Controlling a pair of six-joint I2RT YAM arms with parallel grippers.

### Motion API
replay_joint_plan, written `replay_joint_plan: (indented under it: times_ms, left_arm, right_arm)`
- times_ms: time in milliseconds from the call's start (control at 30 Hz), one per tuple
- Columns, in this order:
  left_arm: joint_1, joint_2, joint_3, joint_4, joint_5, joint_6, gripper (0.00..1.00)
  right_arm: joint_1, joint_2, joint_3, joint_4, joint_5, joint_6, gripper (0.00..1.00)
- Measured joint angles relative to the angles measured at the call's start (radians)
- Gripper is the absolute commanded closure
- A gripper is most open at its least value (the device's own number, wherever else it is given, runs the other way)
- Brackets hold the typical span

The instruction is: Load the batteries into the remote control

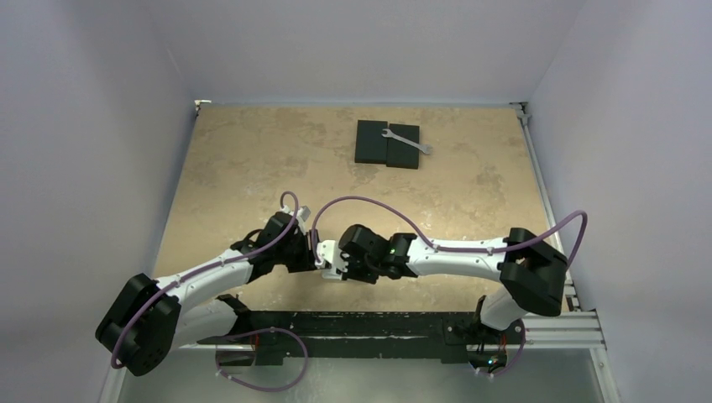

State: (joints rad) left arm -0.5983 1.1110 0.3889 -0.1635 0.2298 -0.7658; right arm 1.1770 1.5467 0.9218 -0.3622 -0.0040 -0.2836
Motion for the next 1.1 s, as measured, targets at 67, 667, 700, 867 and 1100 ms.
replay_joint_plan:
  times_ms: [67, 667, 700, 867, 1100]
  left_arm:
    - [0.0, 0.0, 0.0, 0.0, 0.0, 0.0, 0.47]
    - [0.0, 0.0, 0.0, 0.0, 0.0, 0.001, 0.47]
    - [0.0, 0.0, 0.0, 0.0, 0.0, 0.001, 0.47]
    - [0.0, 0.0, 0.0, 0.0, 0.0, 0.002, 0.47]
    - [0.0, 0.0, 0.0, 0.0, 0.0, 0.002, 0.47]
  right_arm:
    - [0.0, 0.004, 0.001, 0.001, -0.007, -0.002, 0.9]
    - [0.0, 0.065, 0.038, 0.008, -0.013, -0.01, 0.87]
    - [0.0, 0.066, 0.038, 0.008, -0.013, -0.01, 0.87]
    - [0.0, 0.069, 0.039, 0.008, -0.012, -0.009, 0.87]
    - [0.0, 0.069, 0.04, 0.008, -0.003, -0.008, 0.87]
